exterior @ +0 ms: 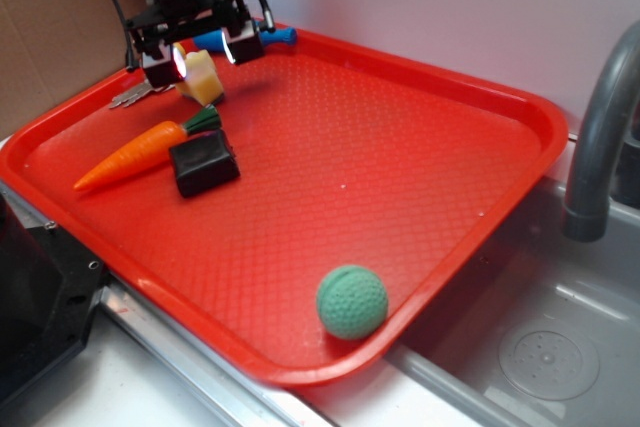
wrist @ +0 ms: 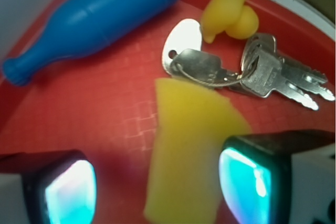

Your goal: Grab the green sponge.

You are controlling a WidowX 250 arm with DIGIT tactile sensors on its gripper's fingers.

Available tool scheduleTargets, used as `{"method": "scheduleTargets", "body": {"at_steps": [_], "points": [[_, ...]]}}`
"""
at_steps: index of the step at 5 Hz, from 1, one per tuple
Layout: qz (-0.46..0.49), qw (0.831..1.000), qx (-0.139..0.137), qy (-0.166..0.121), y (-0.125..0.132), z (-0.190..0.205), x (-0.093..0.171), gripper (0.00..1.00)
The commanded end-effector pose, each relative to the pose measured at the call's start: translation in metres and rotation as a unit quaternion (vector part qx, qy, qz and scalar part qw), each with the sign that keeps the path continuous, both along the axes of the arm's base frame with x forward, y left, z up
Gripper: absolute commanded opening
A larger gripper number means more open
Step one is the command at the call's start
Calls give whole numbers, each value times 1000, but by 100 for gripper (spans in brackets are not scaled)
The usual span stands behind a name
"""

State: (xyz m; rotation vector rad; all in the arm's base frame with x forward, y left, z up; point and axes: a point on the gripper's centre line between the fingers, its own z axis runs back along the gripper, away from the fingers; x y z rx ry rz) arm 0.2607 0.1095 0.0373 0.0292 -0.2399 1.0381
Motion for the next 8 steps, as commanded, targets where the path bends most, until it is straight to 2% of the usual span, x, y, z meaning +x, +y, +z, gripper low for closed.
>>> {"method": "scheduleTargets", "body": {"at_steps": [1, 2, 3, 4, 5, 6, 7, 8], "points": [[-33, 998, -21, 41, 18, -8, -26, 0], [-155, 987, 26, 42, 2, 40, -22, 0], [-268, 961, 43, 40, -25, 90, -27, 0], [-335, 938, 59, 66, -48, 126, -35, 0], [-408, 908, 50, 76, -81, 153, -43, 0], [-454, 887, 18, 79, -107, 168, -48, 0], [-492, 868, -3, 65, -131, 185, -58, 0], [-501, 863, -16, 68, -131, 190, -66, 0]]}}
